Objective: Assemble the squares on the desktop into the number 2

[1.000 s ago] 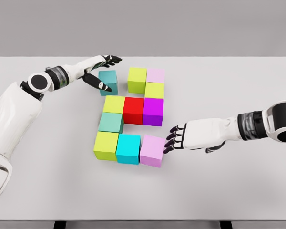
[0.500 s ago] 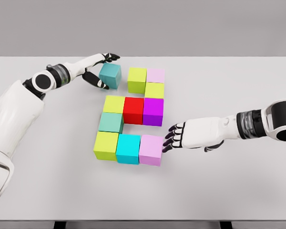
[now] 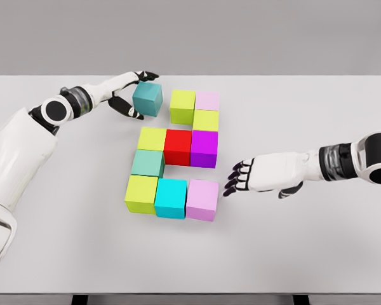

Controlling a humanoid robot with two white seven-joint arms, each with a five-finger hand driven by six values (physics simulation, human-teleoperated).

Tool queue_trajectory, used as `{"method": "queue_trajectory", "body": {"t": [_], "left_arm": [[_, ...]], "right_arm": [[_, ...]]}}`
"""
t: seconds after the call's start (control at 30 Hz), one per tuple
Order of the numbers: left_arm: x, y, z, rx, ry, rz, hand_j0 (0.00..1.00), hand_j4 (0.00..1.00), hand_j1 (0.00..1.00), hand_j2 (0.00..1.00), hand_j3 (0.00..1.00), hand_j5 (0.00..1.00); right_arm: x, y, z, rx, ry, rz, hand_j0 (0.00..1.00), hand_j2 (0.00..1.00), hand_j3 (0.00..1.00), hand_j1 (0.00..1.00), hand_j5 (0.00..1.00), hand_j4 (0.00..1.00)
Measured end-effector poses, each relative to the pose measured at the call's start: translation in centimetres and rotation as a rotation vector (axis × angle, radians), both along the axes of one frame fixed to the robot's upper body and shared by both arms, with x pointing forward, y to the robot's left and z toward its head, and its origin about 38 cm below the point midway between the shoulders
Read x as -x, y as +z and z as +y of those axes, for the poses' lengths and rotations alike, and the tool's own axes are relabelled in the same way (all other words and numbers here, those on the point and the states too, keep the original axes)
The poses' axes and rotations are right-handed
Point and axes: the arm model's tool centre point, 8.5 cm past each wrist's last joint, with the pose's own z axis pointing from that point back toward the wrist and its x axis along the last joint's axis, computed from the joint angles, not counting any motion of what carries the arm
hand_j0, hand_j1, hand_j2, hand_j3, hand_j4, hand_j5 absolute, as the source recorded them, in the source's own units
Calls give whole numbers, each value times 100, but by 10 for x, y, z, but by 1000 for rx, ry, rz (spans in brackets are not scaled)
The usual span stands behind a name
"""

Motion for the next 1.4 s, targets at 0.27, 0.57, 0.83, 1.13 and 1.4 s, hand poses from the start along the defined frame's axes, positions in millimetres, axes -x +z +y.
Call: {"method": "queue_trajectory", "body": {"t": [0.27,0.57,0.83,1.13,1.4], "left_arm": [[3,1,-5,2,-28,-15,96,96,96,96,96,96],[8,0,1,-4,-35,-25,96,96,96,96,96,96],[7,10,16,-12,-20,-44,97,97,97,97,97,97],[8,35,73,-252,-59,-31,99,99,99,99,99,99],[9,26,79,-541,-127,-32,99,99,99,99,99,99]], "right_arm": [[-1,-2,7,-4,13,3,100,100,100,100,100,100],[-1,-1,10,-7,20,-1,100,100,100,100,100,100],[-1,0,13,-13,27,-2,100,100,100,100,100,100],[-3,2,15,-15,28,-6,100,100,100,100,100,100],[-5,6,7,-10,10,-14,100,100,100,100,100,100]]}}
